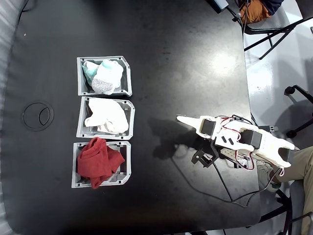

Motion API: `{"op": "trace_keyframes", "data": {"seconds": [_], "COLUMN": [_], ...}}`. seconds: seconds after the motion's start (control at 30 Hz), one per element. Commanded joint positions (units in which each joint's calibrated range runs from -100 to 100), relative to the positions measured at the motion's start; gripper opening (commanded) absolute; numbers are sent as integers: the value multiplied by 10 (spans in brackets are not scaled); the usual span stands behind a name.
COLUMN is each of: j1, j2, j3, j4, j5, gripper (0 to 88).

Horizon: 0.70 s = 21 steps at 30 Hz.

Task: Put the sock in the container

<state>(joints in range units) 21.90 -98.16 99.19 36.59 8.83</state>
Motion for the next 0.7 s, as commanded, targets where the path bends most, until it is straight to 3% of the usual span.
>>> {"op": "trace_keyframes", "data": {"seconds": [0.0, 0.67], "j1": [3, -1], "j2": [2, 2], "j3": [4, 4], "j4": [-11, -11], "j5": [-1, -1], "gripper": [14, 14]}}
